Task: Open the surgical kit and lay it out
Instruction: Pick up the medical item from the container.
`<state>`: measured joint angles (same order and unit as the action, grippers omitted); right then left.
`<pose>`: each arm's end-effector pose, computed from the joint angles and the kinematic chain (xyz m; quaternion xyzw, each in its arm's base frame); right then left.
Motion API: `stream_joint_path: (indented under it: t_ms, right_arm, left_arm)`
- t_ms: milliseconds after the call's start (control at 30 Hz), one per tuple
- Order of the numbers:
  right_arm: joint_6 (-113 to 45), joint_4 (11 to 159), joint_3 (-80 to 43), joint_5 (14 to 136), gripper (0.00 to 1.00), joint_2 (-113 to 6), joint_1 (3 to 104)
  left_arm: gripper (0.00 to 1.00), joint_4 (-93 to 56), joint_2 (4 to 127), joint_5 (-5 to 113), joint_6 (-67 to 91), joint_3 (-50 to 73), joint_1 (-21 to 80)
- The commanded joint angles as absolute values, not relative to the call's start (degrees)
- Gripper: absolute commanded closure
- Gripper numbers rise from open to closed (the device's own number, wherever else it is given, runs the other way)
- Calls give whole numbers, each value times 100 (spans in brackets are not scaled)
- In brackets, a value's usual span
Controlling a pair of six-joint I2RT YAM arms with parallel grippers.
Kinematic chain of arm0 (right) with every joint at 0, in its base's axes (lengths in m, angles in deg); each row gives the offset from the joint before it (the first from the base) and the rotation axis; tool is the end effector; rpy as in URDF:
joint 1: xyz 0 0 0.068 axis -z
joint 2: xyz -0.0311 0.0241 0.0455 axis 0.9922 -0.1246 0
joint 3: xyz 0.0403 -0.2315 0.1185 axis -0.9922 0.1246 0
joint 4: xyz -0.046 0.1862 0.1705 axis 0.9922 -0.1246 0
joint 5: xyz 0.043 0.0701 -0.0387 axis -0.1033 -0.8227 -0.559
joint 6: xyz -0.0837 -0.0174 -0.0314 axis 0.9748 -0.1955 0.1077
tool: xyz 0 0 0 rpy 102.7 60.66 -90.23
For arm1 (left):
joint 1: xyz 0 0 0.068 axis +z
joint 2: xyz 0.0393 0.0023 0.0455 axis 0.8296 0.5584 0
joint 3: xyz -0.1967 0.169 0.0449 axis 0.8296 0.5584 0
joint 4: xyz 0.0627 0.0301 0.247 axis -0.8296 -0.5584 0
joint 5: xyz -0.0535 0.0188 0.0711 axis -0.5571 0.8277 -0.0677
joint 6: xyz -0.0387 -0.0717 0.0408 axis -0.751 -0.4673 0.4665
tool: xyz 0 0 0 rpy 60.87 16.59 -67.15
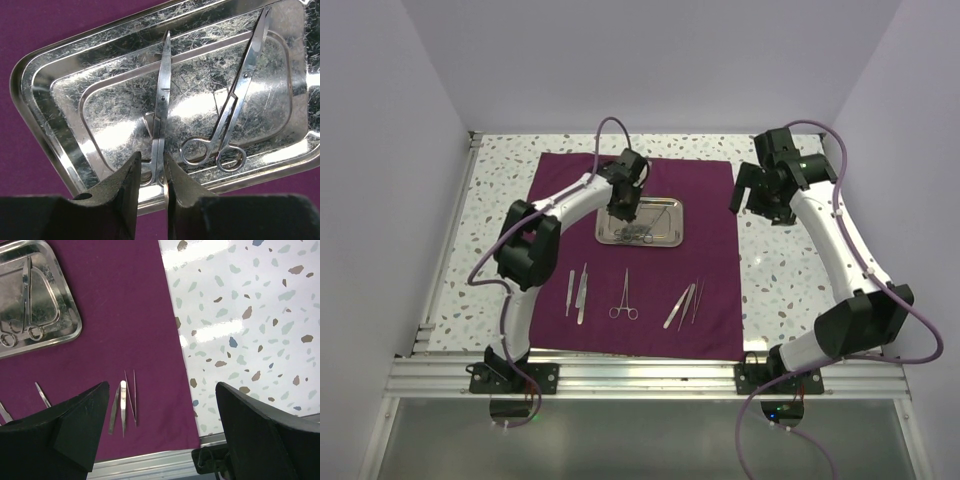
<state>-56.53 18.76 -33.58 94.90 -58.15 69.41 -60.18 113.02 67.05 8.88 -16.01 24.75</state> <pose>0.3040 0.0546 0.3120 0.1606 0.9512 -0.0087 0.2634 0.4076 -0.2397 0.1472 0.1335 0.9629 -0.0509 0.2288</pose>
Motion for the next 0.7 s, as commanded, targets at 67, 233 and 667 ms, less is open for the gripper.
stream_joint_path:
  t_ms: [67,233,667]
  right_arm:
    - [-5649,1850,-3186,9502,9,-5508,6975]
    - [-5667,1824,-3203,9537,9,-5508,6966]
    - [-5650,1789,-3361,9590,9,-5657,6975]
  left_arm:
    - [72,-5619,11542,6713,934,-1550,2442]
    - [72,-5601,11823,6643,978,-1726,2433]
    - [69,-5864,12447,6818,1083,-2112,2415]
